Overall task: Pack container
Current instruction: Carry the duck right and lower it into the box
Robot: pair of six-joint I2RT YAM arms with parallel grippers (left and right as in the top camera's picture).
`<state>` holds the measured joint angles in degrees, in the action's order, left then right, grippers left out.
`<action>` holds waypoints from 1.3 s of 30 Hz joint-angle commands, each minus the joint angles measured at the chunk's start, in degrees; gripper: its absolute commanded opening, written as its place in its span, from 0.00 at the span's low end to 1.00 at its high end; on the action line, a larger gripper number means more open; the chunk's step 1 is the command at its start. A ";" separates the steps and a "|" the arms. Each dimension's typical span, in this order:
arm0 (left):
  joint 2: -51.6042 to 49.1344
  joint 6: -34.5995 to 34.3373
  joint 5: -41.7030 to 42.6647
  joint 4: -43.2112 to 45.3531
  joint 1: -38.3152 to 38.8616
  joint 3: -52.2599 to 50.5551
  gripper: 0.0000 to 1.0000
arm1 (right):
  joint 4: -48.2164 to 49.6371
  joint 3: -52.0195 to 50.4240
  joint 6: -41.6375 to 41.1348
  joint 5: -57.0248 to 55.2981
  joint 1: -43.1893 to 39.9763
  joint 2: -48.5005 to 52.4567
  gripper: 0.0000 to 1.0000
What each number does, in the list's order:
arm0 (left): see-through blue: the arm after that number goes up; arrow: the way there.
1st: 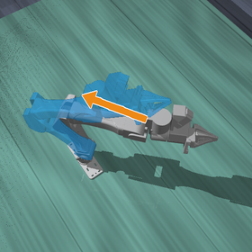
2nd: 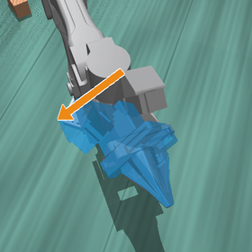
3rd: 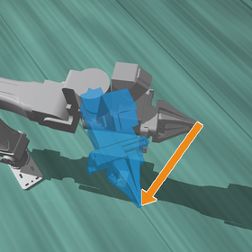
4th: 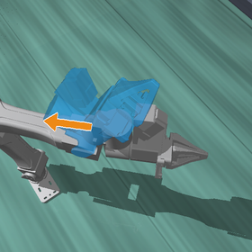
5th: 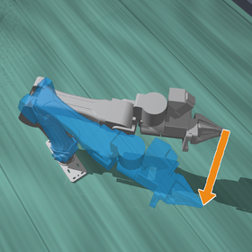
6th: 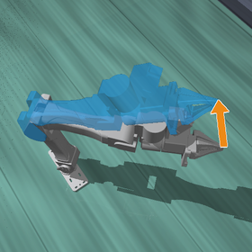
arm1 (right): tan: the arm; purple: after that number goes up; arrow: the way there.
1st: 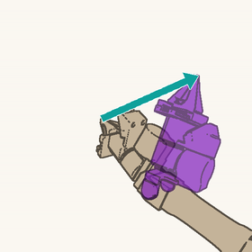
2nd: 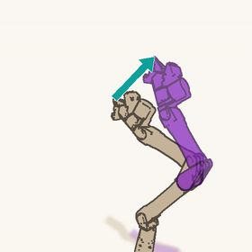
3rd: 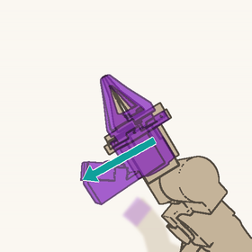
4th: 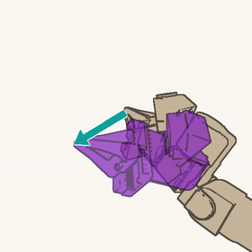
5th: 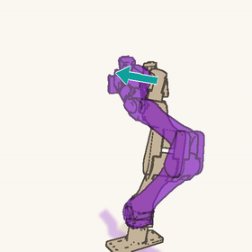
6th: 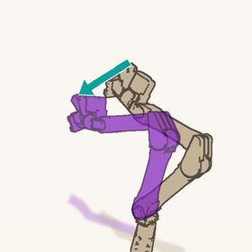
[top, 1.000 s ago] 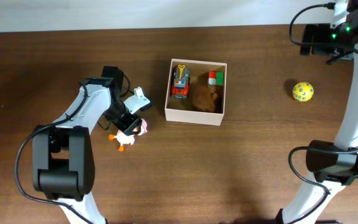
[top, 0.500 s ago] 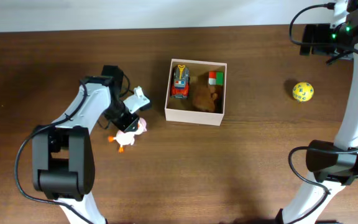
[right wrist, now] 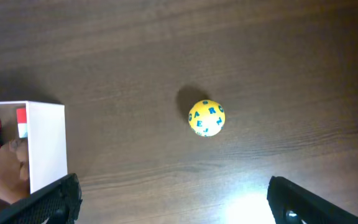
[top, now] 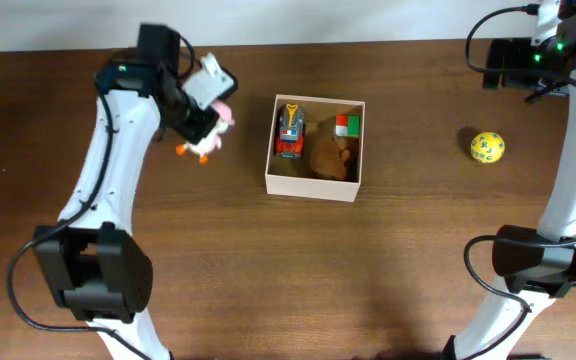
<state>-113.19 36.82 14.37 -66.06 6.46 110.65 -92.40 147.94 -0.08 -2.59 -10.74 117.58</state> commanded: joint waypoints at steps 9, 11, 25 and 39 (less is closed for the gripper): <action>0.20 -5.75 7.30 -1.79 8.57 6.91 0.06 | 0.02 0.37 -0.44 -0.50 -0.15 0.13 0.99; 0.20 -5.73 7.32 -0.66 10.64 6.88 0.06 | 0.02 0.37 -0.44 -0.50 -0.15 0.13 0.99; -0.76 -2.73 7.30 6.49 17.57 6.75 0.06 | 0.02 0.37 -0.44 -0.50 -0.15 0.11 0.99; -6.58 -3.21 7.96 7.06 17.57 6.71 0.05 | 0.02 0.37 -0.44 -0.50 -0.15 0.11 0.99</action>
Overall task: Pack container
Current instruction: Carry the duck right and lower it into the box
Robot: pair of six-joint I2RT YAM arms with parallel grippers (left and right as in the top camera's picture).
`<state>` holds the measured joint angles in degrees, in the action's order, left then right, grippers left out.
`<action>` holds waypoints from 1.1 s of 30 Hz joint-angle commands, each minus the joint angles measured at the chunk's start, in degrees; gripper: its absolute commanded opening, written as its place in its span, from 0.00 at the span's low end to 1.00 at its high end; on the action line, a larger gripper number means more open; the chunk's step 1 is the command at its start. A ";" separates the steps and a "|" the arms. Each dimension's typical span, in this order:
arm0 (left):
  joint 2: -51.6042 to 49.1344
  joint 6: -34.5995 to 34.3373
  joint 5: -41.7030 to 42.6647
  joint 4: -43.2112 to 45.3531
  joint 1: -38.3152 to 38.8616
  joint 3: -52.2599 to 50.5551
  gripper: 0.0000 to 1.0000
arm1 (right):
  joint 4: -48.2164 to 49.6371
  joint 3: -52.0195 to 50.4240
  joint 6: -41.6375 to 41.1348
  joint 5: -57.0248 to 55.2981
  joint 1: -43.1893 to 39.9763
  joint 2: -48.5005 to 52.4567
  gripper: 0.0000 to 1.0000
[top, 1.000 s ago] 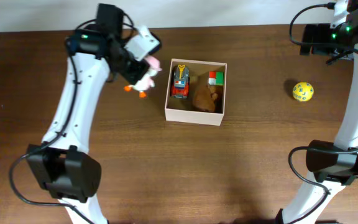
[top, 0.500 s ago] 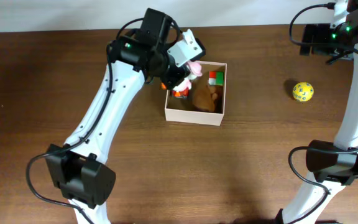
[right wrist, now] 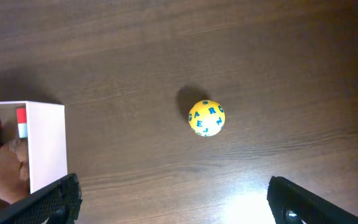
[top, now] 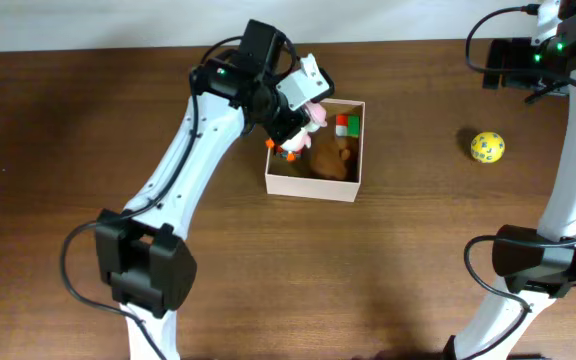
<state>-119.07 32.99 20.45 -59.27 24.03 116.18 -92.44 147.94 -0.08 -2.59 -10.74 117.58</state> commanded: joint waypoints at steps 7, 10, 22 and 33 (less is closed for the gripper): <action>-2.54 0.61 1.70 -1.57 -0.02 1.18 0.06 | 0.07 0.37 -0.44 -0.50 -0.15 0.11 0.99; -3.89 0.63 1.64 -2.93 0.00 1.11 0.06 | 0.07 0.37 -0.44 -0.50 -0.15 0.11 0.99; -6.60 0.66 1.14 -3.54 -0.07 1.07 0.31 | 0.07 0.37 -0.44 -0.50 -0.15 0.11 0.99; -5.42 0.63 1.16 -7.93 -0.94 6.23 0.42 | 0.07 0.37 -0.44 -0.50 -0.15 0.11 0.99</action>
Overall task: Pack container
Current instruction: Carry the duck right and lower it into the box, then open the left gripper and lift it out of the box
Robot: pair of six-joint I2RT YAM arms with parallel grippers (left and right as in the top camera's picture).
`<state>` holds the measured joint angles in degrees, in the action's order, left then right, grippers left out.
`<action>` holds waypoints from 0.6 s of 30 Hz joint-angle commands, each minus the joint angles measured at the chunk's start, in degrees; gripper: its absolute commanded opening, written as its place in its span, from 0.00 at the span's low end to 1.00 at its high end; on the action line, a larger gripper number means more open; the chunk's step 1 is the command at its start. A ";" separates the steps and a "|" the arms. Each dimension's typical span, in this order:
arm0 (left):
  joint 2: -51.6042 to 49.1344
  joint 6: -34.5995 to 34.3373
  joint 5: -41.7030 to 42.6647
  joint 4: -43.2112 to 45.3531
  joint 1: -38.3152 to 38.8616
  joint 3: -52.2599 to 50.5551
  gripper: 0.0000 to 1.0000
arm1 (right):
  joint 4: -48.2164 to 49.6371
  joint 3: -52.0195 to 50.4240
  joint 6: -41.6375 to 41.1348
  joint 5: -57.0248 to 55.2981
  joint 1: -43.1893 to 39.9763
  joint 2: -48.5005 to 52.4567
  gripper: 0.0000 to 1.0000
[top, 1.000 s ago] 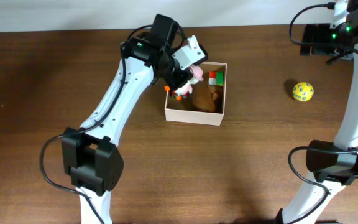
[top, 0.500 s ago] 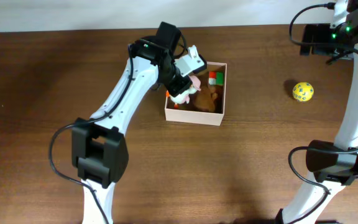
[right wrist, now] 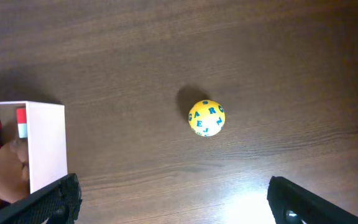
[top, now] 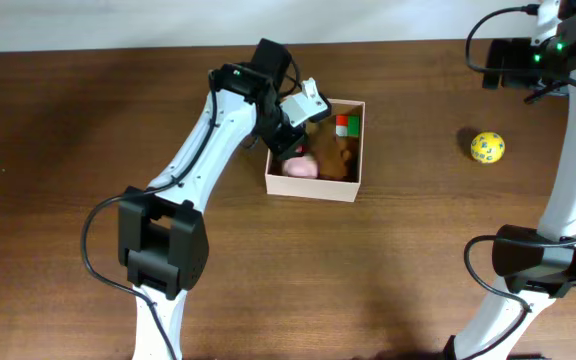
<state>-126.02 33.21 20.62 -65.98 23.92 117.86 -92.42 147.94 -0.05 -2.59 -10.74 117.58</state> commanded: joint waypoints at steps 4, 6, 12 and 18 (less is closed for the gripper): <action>2.08 -0.98 0.37 -3.43 -1.66 10.47 0.42 | 0.04 0.37 -0.46 -0.50 -0.17 0.11 0.99; 2.08 -1.92 0.07 -4.15 -1.99 13.75 0.42 | 0.04 0.37 -0.46 -0.50 -0.15 0.11 0.99; 2.08 -10.36 -11.61 -3.37 -2.58 21.29 0.43 | 0.04 0.37 -0.46 -0.50 -0.15 0.13 0.99; 2.05 -21.88 -17.22 -2.23 -5.92 21.79 0.44 | 0.04 0.37 -0.46 -0.50 -0.15 0.11 0.99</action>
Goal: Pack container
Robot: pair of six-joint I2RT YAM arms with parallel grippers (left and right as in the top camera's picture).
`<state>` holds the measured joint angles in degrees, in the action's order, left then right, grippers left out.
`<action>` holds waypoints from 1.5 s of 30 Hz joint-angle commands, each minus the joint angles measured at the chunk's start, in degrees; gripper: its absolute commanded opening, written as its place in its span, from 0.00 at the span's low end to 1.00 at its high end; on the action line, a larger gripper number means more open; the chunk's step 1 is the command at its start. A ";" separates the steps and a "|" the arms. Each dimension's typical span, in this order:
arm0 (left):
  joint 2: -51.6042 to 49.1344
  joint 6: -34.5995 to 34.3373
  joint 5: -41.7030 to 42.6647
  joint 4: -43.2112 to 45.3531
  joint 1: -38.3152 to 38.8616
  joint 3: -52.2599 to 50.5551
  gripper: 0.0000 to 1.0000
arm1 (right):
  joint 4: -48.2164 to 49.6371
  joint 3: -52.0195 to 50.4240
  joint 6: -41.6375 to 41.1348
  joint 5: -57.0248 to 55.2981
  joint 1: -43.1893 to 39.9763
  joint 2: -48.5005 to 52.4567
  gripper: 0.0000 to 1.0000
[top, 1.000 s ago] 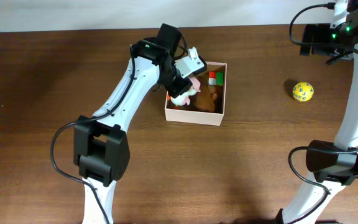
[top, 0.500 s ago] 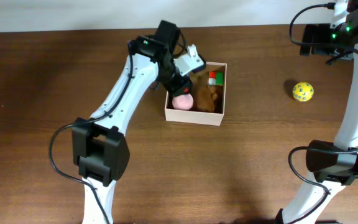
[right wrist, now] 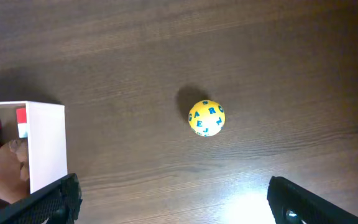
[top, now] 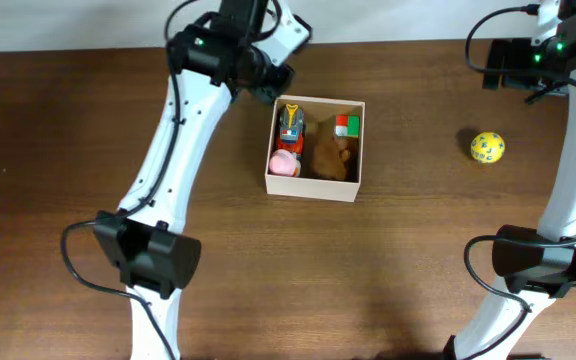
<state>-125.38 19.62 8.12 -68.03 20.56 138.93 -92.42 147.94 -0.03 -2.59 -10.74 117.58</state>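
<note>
A white open box point(top: 359, 148) stands mid-table and holds a red toy truck point(top: 290, 128), a pink plush toy point(top: 285, 164), a brown plush point(top: 330, 155) and a red-and-green block point(top: 347, 124). My left gripper point(top: 271, 76) hangs just beyond the box's far left corner, open and holding nothing. A yellow ball with blue letters point(top: 486, 147) point(right wrist: 206, 117) lies to the right of the box. My right gripper point(right wrist: 173, 202) is high above the table near the ball, fingers point(right wrist: 55, 199) wide open.
The box's right wall point(right wrist: 45, 144) shows at the left edge of the right wrist view. The right arm's base point(top: 528, 262) stands at the front right and the left arm's base point(top: 143, 262) at the front left. Bare wood surrounds the ball.
My left gripper was down in the box's near left part beside the pink toy. It is now up beyond the far left corner, and the pink toy lies in the box. The right arm has not moved.
My left gripper first held the pink toy over the table left of the box. It then held the toy over the box's left side, then was low inside with the toy at the bottom. Now the toy lies there alone. The ball and right gripper stayed put.
</note>
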 commanded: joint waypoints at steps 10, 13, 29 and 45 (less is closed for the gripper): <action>-1.38 -13.14 -6.47 -0.63 -6.36 0.70 0.43 | 0.04 0.37 -0.48 -0.50 -0.15 0.11 0.99; -5.42 -13.16 -6.43 -0.28 -6.36 0.70 0.43 | 0.04 0.37 -0.48 -0.50 -0.15 0.11 0.99; -15.19 -15.13 -5.03 5.22 -6.23 0.70 0.54 | 0.04 0.37 -0.48 -0.50 -0.15 0.13 0.99; -15.19 -15.10 0.70 -2.91 -3.82 0.70 0.54 | 0.04 0.37 -0.48 -0.50 -0.15 0.11 0.99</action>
<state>-141.23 4.89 7.66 -69.36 16.78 139.31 -92.42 147.94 -0.03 -2.59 -10.74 117.58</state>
